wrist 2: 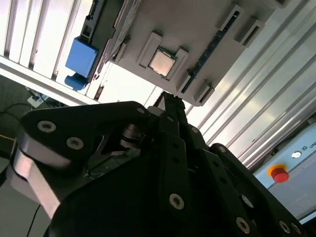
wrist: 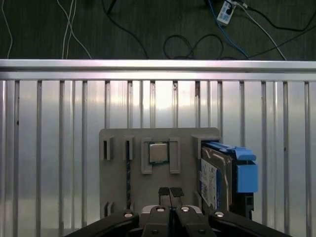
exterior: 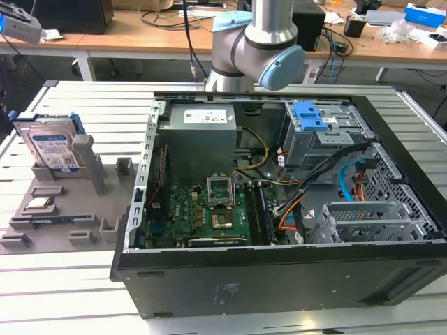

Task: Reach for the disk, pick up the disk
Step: 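Pick up the disk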

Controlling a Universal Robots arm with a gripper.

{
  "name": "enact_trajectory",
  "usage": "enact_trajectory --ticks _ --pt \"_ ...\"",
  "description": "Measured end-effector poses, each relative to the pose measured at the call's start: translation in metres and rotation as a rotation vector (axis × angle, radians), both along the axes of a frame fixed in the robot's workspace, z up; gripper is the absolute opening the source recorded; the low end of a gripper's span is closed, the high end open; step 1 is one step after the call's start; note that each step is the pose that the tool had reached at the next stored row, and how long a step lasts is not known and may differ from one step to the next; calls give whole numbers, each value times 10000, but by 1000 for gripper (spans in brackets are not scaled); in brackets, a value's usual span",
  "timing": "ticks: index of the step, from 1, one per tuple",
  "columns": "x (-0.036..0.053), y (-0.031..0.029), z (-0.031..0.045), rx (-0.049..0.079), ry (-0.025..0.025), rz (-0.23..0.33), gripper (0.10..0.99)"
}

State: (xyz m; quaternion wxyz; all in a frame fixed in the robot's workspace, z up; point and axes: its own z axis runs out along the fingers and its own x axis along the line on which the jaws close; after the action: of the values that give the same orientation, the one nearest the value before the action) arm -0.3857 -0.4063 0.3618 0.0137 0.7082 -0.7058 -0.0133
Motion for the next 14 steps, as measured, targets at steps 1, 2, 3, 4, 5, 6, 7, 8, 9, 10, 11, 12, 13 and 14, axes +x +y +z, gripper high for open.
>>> enact_trajectory --ticks 1,2,3,4,5,6,7,8,9,10,11,12,13,14 --pt "0 0 0 0 0 1 169" --pt "0 0 0 0 0 3 235" --pt "0 0 0 0 0 5 235" --pt "0 0 0 0 0 8 294" --pt "0 0 0 0 0 10 416" --pt "0 0 0 0 0 12 478" --pt "0 0 0 0 0 15 537" --pt "0 0 0 0 0 18 537" --pt "0 1 0 1 0 19 600" --pt "0 4 0 0 -1 19 600" --pt "0 21 0 -1 1 19 600" --pt "0 45 0 -1 1 19 600" --pt "0 66 0 0 -1 6 600" --pt "0 71 -1 -1 -1 -25 600"
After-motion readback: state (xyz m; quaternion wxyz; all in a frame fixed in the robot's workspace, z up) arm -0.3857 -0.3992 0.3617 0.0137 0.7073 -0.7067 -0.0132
